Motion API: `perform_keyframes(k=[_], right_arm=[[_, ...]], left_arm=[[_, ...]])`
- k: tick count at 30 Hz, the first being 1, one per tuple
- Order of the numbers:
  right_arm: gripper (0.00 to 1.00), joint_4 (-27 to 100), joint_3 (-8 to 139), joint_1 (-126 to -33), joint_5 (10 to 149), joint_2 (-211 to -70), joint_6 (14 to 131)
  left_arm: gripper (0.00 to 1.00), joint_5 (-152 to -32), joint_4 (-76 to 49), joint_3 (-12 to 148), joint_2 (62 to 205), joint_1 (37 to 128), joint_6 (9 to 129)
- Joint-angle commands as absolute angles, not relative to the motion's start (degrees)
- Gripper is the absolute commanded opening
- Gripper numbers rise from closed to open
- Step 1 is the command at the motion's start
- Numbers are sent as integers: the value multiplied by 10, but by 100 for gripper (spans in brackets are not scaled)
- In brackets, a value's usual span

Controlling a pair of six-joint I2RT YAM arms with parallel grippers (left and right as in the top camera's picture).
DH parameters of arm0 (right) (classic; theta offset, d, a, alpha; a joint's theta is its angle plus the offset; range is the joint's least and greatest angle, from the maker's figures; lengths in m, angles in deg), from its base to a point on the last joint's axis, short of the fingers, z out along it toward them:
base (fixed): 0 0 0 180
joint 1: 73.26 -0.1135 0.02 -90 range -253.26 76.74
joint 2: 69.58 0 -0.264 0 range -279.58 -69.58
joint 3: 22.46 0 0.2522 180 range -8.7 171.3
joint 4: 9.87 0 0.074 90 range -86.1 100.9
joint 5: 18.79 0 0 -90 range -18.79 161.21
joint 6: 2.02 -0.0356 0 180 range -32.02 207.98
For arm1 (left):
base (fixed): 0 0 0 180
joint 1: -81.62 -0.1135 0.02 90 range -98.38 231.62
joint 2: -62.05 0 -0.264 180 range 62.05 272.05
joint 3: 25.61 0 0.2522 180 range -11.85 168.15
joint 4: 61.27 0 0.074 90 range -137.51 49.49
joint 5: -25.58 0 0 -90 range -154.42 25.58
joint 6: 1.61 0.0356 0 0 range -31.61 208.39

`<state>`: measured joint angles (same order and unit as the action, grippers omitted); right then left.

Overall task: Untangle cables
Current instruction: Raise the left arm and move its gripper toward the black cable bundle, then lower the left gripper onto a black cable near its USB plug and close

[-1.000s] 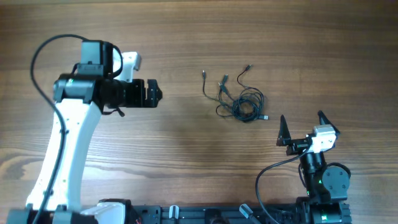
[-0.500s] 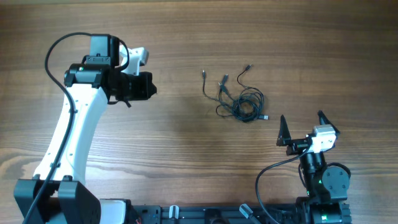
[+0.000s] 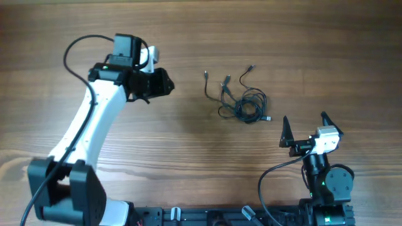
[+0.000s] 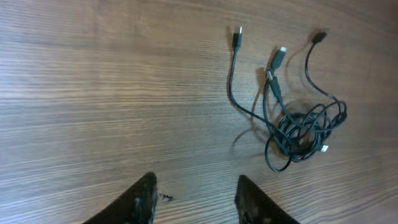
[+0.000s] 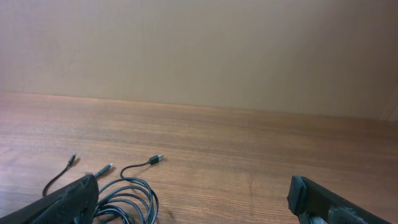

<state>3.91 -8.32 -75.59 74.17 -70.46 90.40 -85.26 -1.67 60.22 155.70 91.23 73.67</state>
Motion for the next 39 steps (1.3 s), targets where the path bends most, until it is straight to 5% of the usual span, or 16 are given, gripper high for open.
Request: perform_keyframes(k=[1, 2, 4, 16, 19, 23, 27, 39], right_arm=[[100, 38, -84, -759, 747, -698, 894], [100, 38, -84, -759, 747, -698, 894], [100, 38, -84, -759, 747, -698, 895], [100, 38, -84, -759, 747, -698, 894], [100, 38, -84, -759, 747, -698, 895], [100, 38, -84, -759, 747, -698, 894], [100, 38, -84, -759, 747, -698, 895], [100, 38, -84, -759, 747, -698, 894]], left_arm=[[58, -850, -41, 595, 1601, 942, 693], [70, -850, -49, 595, 1611, 951, 680], [78, -850, -67, 595, 1629, 969, 666], [82, -849, -184, 595, 1698, 1058, 649], [98, -846, -204, 595, 1714, 1070, 646], [99, -825, -219, 595, 1734, 1078, 619], [90, -825, -223, 595, 1755, 1080, 609], [23, -740, -216, 594, 1773, 1111, 609]])
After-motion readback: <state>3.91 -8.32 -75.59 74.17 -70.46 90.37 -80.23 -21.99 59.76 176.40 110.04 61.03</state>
